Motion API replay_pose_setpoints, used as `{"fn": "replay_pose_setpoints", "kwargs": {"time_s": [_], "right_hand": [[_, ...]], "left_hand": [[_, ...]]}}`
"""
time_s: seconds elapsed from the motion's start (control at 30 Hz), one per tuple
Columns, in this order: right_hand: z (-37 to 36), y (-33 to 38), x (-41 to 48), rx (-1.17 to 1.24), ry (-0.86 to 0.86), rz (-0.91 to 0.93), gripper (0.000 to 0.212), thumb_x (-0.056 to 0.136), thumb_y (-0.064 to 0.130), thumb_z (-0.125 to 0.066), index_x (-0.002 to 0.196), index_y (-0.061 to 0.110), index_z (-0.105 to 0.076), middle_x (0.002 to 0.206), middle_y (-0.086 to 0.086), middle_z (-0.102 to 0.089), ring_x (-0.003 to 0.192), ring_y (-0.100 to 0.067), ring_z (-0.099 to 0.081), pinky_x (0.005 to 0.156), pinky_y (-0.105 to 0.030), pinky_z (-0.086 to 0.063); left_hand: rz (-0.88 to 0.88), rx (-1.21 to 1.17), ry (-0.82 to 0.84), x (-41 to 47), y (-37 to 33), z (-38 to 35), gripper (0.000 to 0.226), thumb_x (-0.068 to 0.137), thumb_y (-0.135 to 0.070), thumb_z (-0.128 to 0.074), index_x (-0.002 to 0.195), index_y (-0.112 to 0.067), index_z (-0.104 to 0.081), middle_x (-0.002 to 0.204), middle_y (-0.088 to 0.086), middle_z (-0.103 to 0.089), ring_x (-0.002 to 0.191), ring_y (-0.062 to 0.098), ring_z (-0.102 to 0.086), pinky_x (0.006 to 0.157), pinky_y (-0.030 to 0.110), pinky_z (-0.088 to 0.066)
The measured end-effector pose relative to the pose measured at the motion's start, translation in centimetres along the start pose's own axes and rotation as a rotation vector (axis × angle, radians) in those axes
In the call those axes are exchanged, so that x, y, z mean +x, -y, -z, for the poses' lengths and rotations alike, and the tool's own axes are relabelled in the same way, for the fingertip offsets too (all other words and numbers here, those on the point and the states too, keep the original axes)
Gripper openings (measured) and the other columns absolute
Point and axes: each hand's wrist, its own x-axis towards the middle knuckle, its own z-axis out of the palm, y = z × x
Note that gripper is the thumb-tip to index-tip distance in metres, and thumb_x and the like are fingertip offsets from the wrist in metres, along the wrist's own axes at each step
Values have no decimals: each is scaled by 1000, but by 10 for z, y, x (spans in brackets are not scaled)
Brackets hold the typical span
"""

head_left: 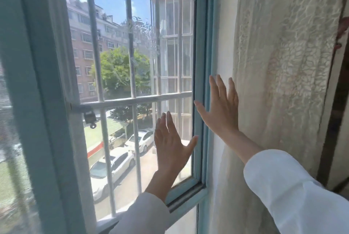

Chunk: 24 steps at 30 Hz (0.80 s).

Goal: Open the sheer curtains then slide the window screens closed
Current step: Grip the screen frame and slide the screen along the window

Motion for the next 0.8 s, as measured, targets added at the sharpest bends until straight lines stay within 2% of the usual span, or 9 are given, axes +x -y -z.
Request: {"fn": "replay_pose_setpoints", "kwargs": {"time_s": [0.17, 0.3, 0.43, 0.57, 0.67, 0.73, 0.8], "right_hand": [[-34, 63, 9, 120, -2, 90, 73, 87, 51, -46, 144, 19, -16, 154, -7, -17, 141, -31, -8, 113, -49, -10], [-59, 110, 12, 223, 0, 155, 70, 87, 45, -52, 142, 14, -24, 150, -11, -27, 139, -34, -16, 110, -51, -17], [-84, 153, 12, 288, 16, 241, 67, 86, 42, -55, 140, 11, -30, 147, -13, -33, 136, -37, -21, 108, -51, -22], [-110, 188, 19, 360, 11, 343, 64, 84, 39, -59, 136, 8, -38, 141, -17, -41, 132, -39, -30, 104, -52, -28], [-125, 208, 25, 443, -12, 384, 59, 82, 36, -62, 130, 5, -45, 135, -19, -47, 128, -40, -36, 102, -52, -32], [-137, 224, 30, 538, -5, 419, 58, 82, 35, -63, 129, 6, -46, 134, -18, -47, 127, -39, -36, 101, -52, -32], [-145, 236, 33, 615, 17, 495, 59, 83, 36, -62, 131, 8, -44, 136, -16, -47, 128, -37, -35, 102, -50, -30]], "left_hand": [[29, 138, -109, 3, 55, 48, 93, 80, -51, -55, 141, -12, 2, 153, 12, -6, 141, 24, -1, 112, 33, 3], [76, 226, -155, -1, 96, 77, 90, 79, -52, -55, 135, -22, 9, 153, 13, -7, 141, 26, -4, 111, 31, 4], [136, 279, -172, -6, 129, 95, 91, 80, -49, -57, 134, -20, 10, 153, 14, -6, 141, 27, -3, 112, 33, 3], [195, 365, -219, -4, 154, 105, 87, 82, -47, -56, 139, -15, 0, 152, 16, -9, 140, 29, -8, 112, 35, -3], [191, 416, -245, -4, 160, 105, 81, 81, -39, -62, 141, -11, -14, 150, 18, -17, 137, 33, -21, 111, 43, -19], [153, 475, -344, -3, 166, 99, 73, 81, -33, -63, 138, -9, -24, 145, 20, -28, 132, 35, -31, 106, 48, -30], [149, 513, -441, -1, 169, 94, 63, 84, -35, -51, 135, -10, -26, 143, 20, -33, 132, 31, -31, 107, 42, -29]]}}
